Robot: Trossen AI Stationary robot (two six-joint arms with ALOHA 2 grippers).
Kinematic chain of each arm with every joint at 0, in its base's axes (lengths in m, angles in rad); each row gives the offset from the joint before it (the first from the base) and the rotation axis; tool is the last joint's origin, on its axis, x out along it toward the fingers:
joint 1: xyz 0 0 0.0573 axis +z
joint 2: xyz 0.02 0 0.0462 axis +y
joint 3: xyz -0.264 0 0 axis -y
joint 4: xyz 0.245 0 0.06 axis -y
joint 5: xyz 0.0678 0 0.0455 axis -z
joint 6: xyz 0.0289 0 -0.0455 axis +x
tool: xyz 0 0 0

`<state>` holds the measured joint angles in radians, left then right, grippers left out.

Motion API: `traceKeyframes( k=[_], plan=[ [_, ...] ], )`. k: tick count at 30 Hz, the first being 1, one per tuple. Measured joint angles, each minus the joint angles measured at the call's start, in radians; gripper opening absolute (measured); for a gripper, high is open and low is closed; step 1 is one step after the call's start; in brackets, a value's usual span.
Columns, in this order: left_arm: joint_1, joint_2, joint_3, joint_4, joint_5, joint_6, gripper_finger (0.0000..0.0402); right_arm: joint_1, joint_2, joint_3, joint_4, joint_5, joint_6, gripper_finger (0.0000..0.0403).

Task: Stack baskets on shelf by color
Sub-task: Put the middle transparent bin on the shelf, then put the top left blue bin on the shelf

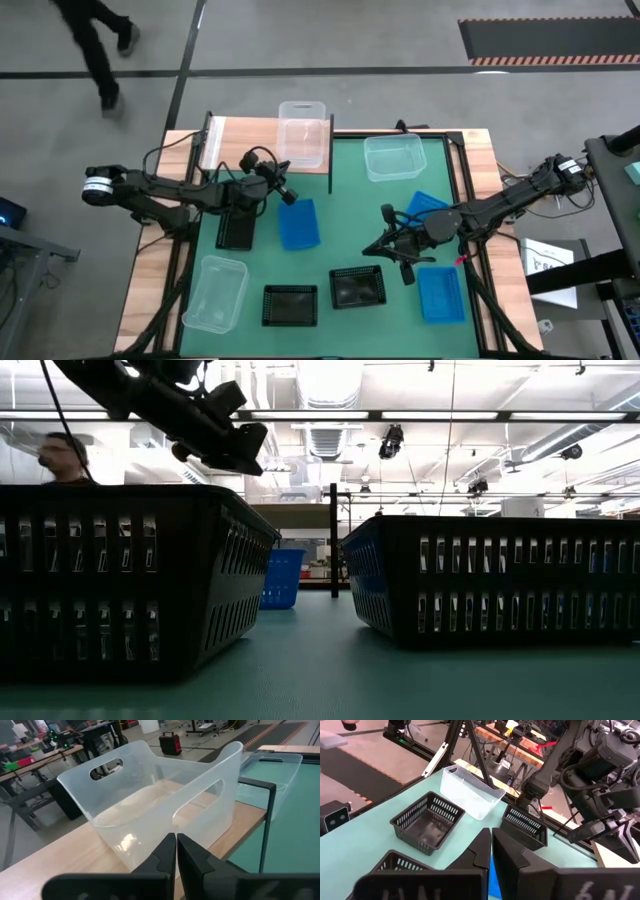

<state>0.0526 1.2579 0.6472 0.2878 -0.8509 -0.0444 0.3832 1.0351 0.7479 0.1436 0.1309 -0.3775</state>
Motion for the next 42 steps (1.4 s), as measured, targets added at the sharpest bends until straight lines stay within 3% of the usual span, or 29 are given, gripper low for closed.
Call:
traceKeyframes(
  k=[5, 14, 20, 28, 32, 37, 42],
  plan=[
    [-0.030, -0.003, 0.012, 0.000, 0.062, -0.003, 0.0000, 0.000, 0.000, 0.000, -0.009, 0.000, 0.002, 0.0009],
    [-0.218, -0.059, 0.031, 0.003, 0.378, -0.006, 0.0000, 0.000, 0.000, 0.000, -0.017, 0.000, 0.016, 0.0009],
    [-0.393, -0.080, 0.031, 0.029, 0.396, -0.107, 0.0000, 0.000, 0.000, 0.000, -0.027, 0.000, 0.019, 0.0009],
    [-0.510, -0.029, 0.047, 0.020, 0.394, -0.346, 0.0000, 0.000, 0.000, 0.000, -0.027, 0.000, 0.020, 0.0009],
    [-0.534, 0.021, 0.107, -0.120, 0.395, -0.457, 0.0000, 0.000, 0.000, 0.000, -0.027, 0.000, 0.021, 0.0009],
    [-0.537, 0.122, 0.281, -0.465, 0.436, -0.595, 0.0000, 0.000, 0.000, 0.000, -0.027, 0.000, 0.022, 0.0009],
    [-0.538, 0.258, 0.465, -0.807, 0.533, -0.600, 0.0000, 0.000, 0.000, 0.000, -0.037, 0.000, 0.029, 0.0009]
  ],
)
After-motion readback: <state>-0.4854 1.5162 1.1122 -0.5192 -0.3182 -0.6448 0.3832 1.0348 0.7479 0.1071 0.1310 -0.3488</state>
